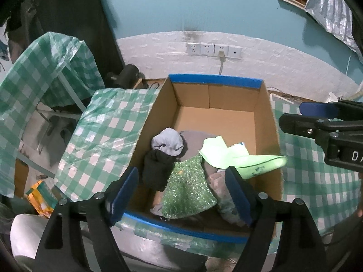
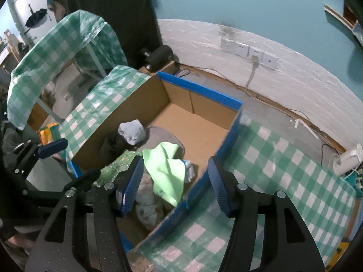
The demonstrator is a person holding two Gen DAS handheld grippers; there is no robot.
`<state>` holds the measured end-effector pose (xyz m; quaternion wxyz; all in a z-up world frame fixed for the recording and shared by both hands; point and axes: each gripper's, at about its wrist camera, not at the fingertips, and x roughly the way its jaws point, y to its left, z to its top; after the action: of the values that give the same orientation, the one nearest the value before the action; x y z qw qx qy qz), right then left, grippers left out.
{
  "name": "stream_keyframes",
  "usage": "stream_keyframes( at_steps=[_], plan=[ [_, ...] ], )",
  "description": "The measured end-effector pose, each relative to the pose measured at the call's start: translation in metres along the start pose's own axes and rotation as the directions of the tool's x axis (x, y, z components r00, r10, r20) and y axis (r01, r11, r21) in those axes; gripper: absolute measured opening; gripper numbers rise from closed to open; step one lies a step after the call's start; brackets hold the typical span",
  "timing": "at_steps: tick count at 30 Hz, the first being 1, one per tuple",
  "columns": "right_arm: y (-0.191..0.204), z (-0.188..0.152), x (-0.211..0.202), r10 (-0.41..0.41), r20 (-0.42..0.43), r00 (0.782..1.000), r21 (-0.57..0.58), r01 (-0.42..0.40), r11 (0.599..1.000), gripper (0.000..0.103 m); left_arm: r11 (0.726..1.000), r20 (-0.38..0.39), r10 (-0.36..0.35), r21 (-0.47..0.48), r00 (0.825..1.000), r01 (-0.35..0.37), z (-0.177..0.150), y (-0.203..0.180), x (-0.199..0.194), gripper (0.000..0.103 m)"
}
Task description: Organize soft objects
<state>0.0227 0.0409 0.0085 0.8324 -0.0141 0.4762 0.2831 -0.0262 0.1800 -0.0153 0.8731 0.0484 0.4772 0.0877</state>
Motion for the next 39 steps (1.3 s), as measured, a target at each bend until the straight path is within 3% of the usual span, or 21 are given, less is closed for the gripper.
stream_keyframes(
  at_steps=[11, 13, 19, 26, 39],
  plan=[
    [-0.011, -0.029, -0.041, -0.055, 0.035, 0.998, 0.01, 0.055, 0.998, 0.061, 1.0, 0.077, -0.019, 0.018, 0.997, 0.018, -0.004, -0.014, -0.038, 0.095],
    [-0.013, -0.034, -0.045, -0.059, 0.037, 0.998, 0.007, 0.059, 0.998, 0.061, 1.0, 0.079, -0.02, 0.026, 0.997, 0.018, -0.006, -0.018, -0.04, 0.102],
    [-0.02, -0.046, -0.056, -0.075, 0.062, 0.995, 0.013, 0.074, 0.997, 0.061, 0.999, 0.102, -0.001, 0.043, 0.995, -0.004, -0.009, -0.028, -0.046, 0.102],
    [-0.031, -0.053, -0.054, -0.078, 0.052, 0.996, 0.041, 0.076, 0.996, 0.061, 0.999, 0.062, -0.015, 0.039, 0.998, 0.013, -0.007, -0.038, -0.041, 0.102],
    [-0.037, -0.056, -0.053, -0.08, 0.053, 0.995, 0.051, 0.077, 0.996, 0.061, 0.998, 0.073, -0.008, 0.064, 0.997, 0.003, -0.008, -0.047, -0.044, 0.102]
  ],
)
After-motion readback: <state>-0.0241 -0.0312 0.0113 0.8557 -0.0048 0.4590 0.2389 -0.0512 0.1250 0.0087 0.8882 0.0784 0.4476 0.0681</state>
